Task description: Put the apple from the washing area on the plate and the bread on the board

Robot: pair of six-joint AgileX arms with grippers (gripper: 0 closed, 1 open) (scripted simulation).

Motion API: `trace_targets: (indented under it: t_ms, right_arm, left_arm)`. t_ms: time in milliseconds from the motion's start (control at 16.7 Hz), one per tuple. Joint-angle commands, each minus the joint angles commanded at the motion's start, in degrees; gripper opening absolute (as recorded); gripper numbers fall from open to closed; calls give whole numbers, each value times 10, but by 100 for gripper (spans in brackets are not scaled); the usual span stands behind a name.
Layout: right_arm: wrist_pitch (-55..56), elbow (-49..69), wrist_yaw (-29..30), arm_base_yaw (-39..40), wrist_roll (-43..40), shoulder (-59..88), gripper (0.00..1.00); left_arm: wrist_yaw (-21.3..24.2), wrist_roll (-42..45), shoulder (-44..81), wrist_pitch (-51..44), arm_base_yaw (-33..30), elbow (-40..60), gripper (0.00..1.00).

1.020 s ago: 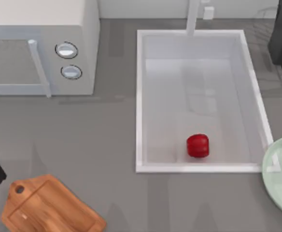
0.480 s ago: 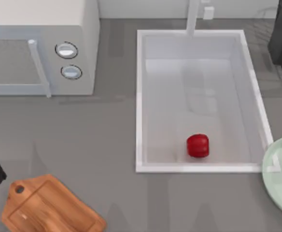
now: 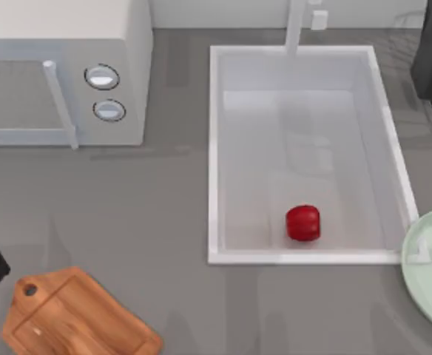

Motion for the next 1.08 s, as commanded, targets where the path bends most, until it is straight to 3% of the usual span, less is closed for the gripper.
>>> trace_targets:
  t_ms: [780, 1080]
  right_arm:
    - [-379, 593, 1, 164, 171, 759, 100]
    - [-490, 769, 1, 212, 221, 993, 100]
  left_arm:
    - [0, 0, 0, 0, 0, 0, 100]
    - [0, 0, 0, 0, 0, 0, 100]
